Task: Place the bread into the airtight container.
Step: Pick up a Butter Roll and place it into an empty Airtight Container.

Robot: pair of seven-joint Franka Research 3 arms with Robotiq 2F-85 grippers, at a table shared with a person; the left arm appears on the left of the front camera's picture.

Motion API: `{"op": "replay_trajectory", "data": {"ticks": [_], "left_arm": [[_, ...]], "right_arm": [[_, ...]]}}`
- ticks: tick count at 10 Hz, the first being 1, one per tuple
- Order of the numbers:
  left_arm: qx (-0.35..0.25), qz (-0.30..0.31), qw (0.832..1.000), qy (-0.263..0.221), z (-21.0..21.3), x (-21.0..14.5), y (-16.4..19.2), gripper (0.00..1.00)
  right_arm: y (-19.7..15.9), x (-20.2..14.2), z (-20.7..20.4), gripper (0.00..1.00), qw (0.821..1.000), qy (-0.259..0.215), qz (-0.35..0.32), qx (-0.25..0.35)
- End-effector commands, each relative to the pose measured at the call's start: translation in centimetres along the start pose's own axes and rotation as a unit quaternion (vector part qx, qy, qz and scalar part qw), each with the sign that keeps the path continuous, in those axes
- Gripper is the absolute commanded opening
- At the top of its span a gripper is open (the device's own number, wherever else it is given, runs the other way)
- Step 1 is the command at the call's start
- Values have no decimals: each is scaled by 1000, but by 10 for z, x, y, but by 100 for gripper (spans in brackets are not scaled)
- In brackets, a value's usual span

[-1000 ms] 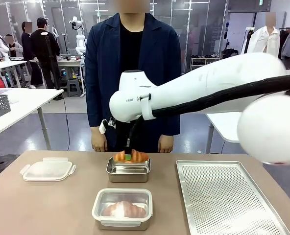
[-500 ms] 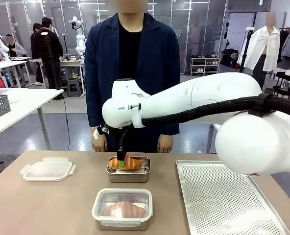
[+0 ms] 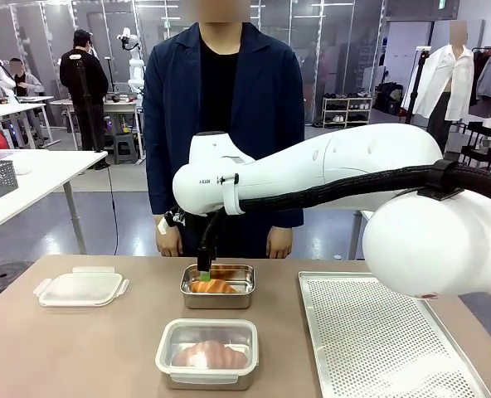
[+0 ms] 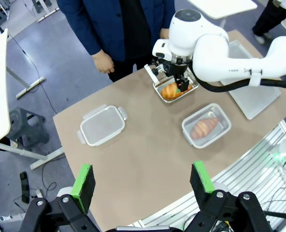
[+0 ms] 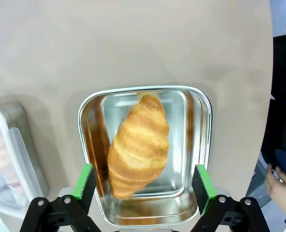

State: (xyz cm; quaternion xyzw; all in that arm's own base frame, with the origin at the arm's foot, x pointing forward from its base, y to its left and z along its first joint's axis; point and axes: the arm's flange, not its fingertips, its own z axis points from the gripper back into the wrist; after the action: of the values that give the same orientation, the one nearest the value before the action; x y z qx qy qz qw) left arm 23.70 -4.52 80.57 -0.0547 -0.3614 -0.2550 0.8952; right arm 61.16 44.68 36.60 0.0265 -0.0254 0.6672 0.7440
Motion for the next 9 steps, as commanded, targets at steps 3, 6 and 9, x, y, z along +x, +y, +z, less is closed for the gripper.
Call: {"op": "replay_trajectory", "data": {"ticks": [3, 6, 9], "left_arm": [[-4, -1, 1000, -2, 0, 0, 0, 100], [-4, -1, 1000, -2, 0, 0, 0, 100], [-4, -1, 1000, -2, 0, 0, 0, 100]], "right_arm": [[0, 0, 0, 100, 1000, 0, 0, 0], [0, 0, 0, 100, 1000, 0, 0, 0], [0, 0, 0, 100, 1000, 0, 0, 0]]}}
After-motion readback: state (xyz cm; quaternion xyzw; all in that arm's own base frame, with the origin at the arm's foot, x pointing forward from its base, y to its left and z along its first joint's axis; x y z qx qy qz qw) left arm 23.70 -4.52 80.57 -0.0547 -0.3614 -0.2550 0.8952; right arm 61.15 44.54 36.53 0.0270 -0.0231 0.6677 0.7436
